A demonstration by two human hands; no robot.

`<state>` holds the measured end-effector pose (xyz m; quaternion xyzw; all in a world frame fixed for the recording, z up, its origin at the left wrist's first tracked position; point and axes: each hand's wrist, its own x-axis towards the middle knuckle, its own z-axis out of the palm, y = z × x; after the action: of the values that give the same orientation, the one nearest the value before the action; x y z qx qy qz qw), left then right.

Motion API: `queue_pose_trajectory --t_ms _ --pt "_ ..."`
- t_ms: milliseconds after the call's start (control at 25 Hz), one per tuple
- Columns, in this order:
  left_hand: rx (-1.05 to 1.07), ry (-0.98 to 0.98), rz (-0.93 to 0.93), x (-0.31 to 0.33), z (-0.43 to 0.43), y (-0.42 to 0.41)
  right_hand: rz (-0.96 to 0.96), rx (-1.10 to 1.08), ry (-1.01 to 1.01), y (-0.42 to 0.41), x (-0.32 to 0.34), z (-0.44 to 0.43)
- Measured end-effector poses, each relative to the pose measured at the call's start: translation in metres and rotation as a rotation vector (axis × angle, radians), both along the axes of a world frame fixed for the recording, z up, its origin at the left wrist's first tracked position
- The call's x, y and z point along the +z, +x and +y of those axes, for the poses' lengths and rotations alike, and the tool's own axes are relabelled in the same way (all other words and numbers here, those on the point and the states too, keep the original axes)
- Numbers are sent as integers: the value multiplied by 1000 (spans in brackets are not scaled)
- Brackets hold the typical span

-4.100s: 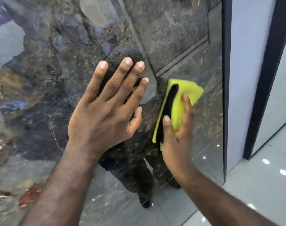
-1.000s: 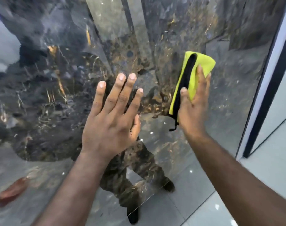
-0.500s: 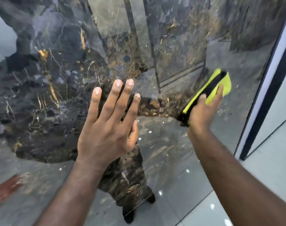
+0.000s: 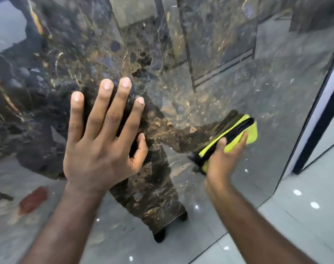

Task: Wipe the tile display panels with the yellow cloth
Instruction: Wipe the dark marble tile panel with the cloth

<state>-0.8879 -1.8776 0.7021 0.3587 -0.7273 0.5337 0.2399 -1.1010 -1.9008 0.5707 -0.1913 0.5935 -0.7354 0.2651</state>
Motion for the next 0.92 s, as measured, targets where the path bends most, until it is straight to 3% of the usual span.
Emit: queue_pose_trajectory --t_ms 120,240,320,400,440,520,600,760,920 --pt "6 -4 -8 -2 -1 0 131 175 -171 47 6 35" --pt "-2 32 -2 -1 -1 0 232 109 -243 22 5 3" --pt "0 32 -5 -2 -1 1 -15 26 -147 7 -23 -12" --pt "10 27 1 -3 0 1 -264 78 -65 23 -33 9" --pt "18 21 4 -3 0 1 -245 134 -91 36 -26 24" --pt "35 10 7 -2 0 0 7 232 -229 49 -5 40" --pt "26 17 -6 0 2 -1 186 181 -272 40 6 29" --pt "22 30 30 3 18 16 -81 88 -27 48 0 31" --pt "37 47 45 6 43 64 327 222 -308 106 41 62"
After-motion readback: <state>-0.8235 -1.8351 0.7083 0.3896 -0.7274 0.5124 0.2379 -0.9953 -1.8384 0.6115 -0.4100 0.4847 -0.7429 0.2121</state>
